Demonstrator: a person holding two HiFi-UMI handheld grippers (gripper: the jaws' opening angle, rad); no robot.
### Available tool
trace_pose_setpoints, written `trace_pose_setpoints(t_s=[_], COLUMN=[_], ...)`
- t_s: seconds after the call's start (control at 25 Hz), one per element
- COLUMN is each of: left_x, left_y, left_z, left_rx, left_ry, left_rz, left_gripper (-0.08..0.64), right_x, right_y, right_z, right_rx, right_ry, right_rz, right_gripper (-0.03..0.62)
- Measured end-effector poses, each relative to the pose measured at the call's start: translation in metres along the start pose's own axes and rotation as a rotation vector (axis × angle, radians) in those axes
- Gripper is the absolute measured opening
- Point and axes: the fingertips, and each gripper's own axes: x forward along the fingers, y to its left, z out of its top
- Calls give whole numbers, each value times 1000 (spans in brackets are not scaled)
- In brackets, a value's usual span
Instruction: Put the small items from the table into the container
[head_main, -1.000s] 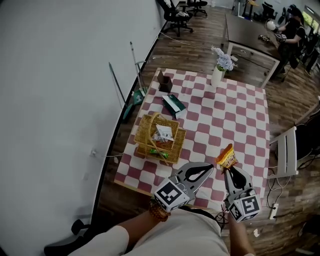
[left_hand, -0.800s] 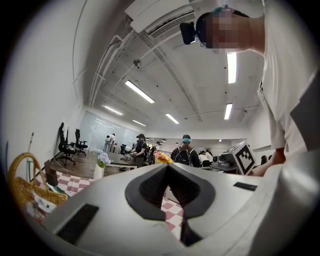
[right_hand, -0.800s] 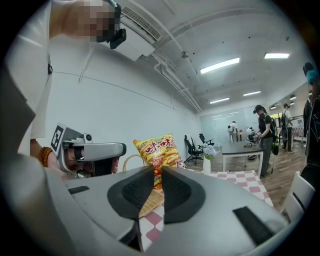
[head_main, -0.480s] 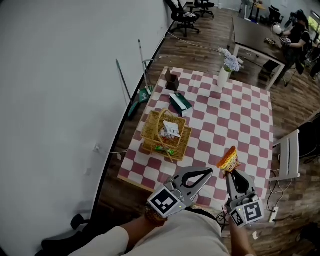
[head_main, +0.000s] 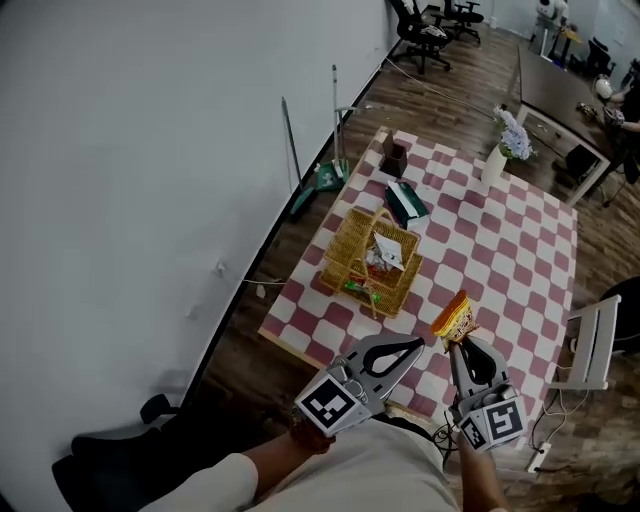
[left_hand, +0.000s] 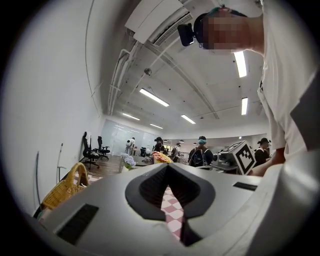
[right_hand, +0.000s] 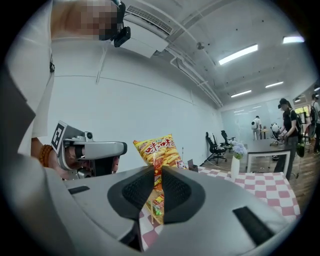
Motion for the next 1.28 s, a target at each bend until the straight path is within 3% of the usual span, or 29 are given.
trace_pose_setpoints(t_s=[0.36, 0.68, 0.8, 1.08, 1.28], left_x=[-32, -30, -24, -8, 4], left_y=[21, 45, 60, 99, 122], left_z=[2, -5, -8, -21, -31], left_rx=[-8, 12, -8, 70, 54], left_ry=[-9, -4, 8, 21, 39], left_rz=[108, 118, 127, 123, 140], left_gripper=[25, 25, 25, 25, 25], right_x=[30, 58, 81, 143, 182], right_y=[33, 17, 7, -6, -19], right_z=[0, -5, -10, -28, -49], right_rx=[-14, -90, -139, -207, -228], right_ry=[15, 84, 124, 229, 307], right_rz=[114, 126, 146, 187, 201], right_gripper=[63, 61, 61, 61, 61])
